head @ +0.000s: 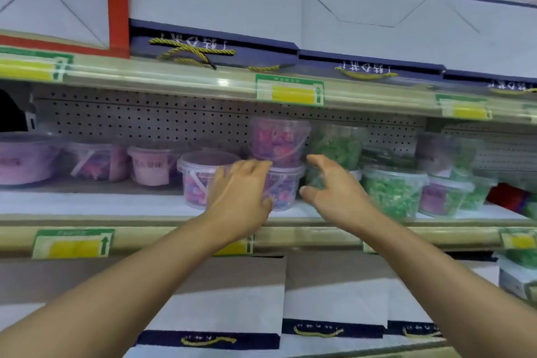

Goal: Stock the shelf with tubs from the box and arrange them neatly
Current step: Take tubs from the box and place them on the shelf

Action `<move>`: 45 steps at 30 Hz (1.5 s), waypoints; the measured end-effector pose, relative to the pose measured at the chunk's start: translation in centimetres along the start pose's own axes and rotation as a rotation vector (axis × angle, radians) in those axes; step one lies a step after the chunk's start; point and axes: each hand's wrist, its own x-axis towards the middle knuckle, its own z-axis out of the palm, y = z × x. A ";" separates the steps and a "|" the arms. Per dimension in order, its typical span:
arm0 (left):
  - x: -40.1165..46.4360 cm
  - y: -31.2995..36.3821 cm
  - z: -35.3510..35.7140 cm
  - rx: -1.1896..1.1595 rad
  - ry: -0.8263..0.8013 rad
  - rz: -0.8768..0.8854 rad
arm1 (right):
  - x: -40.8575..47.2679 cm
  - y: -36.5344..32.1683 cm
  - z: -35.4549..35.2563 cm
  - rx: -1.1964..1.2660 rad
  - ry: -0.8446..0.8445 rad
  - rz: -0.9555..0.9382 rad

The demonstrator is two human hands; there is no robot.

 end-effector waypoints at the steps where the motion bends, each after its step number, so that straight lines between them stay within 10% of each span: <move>1: -0.6 0.4 0.1 -0.007 0.020 0.021 | -0.8 0.5 0.0 -0.074 0.027 -0.046; 17: -11.5 12.9 11.9 -0.095 -0.330 0.158 | -18.2 18.0 3.2 -0.473 -0.223 -0.031; 31: -28.6 27.8 29.7 -0.178 -0.842 -0.227 | -36.2 40.1 5.9 -0.256 -0.664 0.227; 45: -45.8 28.5 46.9 -0.241 -1.183 -0.531 | -52.9 55.4 18.6 -0.188 -0.852 0.552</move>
